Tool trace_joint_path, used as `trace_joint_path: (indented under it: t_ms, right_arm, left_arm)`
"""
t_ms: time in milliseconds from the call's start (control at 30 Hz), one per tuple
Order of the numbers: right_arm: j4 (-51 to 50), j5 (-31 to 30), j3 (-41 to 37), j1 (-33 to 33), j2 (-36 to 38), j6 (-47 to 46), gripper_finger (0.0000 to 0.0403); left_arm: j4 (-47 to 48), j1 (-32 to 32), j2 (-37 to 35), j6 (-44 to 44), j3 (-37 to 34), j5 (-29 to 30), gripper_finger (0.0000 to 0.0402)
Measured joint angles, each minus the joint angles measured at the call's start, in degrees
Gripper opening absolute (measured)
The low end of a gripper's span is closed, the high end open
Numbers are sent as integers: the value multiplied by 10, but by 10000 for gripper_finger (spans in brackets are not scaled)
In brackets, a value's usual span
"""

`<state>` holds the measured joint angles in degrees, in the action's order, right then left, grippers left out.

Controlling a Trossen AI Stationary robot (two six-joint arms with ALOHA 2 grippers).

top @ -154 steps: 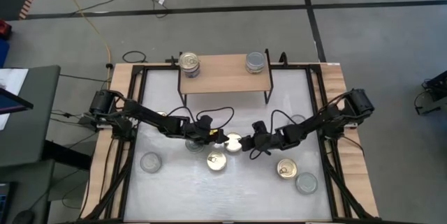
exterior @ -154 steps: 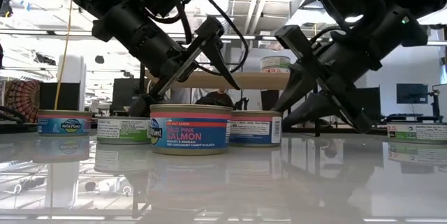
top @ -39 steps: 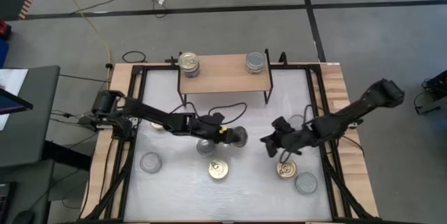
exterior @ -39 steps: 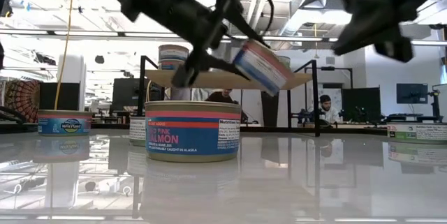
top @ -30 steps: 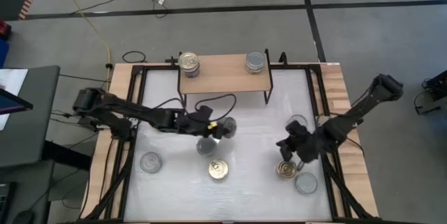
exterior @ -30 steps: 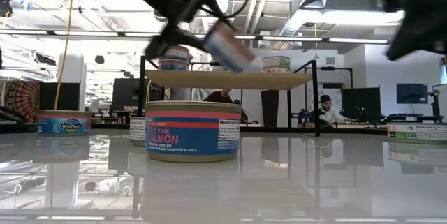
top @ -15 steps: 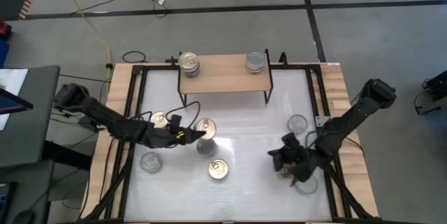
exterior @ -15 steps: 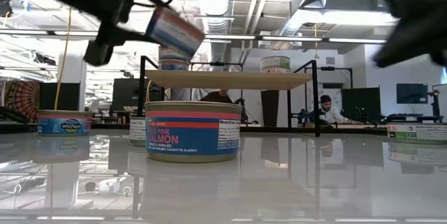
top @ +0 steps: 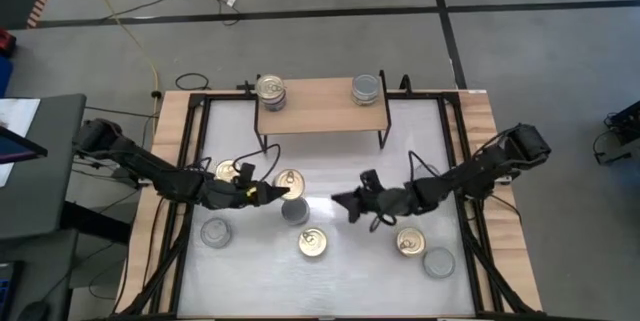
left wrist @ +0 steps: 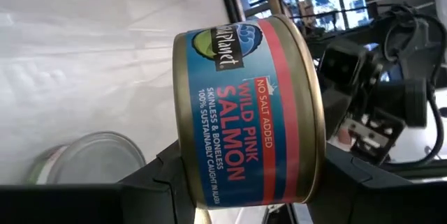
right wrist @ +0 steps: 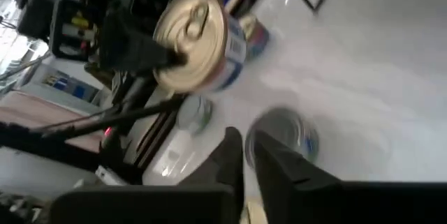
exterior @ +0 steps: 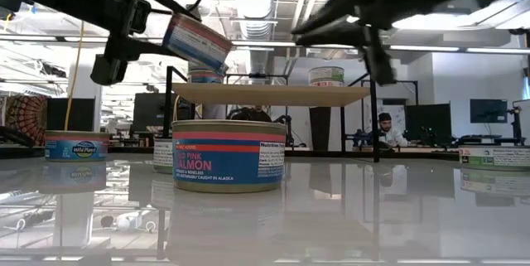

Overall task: Stack canned seafood by type on shelf
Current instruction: Put the blue pink tuna can on the shelf aligned with the stacked blue pink tuna cans

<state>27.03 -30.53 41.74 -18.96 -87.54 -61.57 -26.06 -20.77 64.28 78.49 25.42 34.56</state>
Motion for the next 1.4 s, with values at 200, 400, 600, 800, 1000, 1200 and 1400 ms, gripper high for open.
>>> trace_joint_path:
  t_ms: [200,400,600,800,1000,1200,1400]
  right_arm:
    - [0,16,78,48,-45,60,148]
    - [-3,24,156,77,-95,65,240]
    - [-60,128,196,107,-103,43,275]
    - [-62,129,196,124,-103,-46,276]
    - [-53,128,196,143,-103,-71,276]
    - [10,191,196,166,-103,-48,276]
    - [50,213,196,176,-103,-31,276]
  left_arm:
    - [61,12,-84,-34,-6,-30,190]
    - [128,17,-146,-53,-6,-35,191]
    - [152,17,-184,-74,-6,-41,191]
    - [149,17,-192,-77,-6,-39,191]
    - [134,20,-192,-75,-6,-38,191]
    - [103,40,-192,-65,-6,-37,192]
    - [75,70,-192,-46,-5,-37,192]
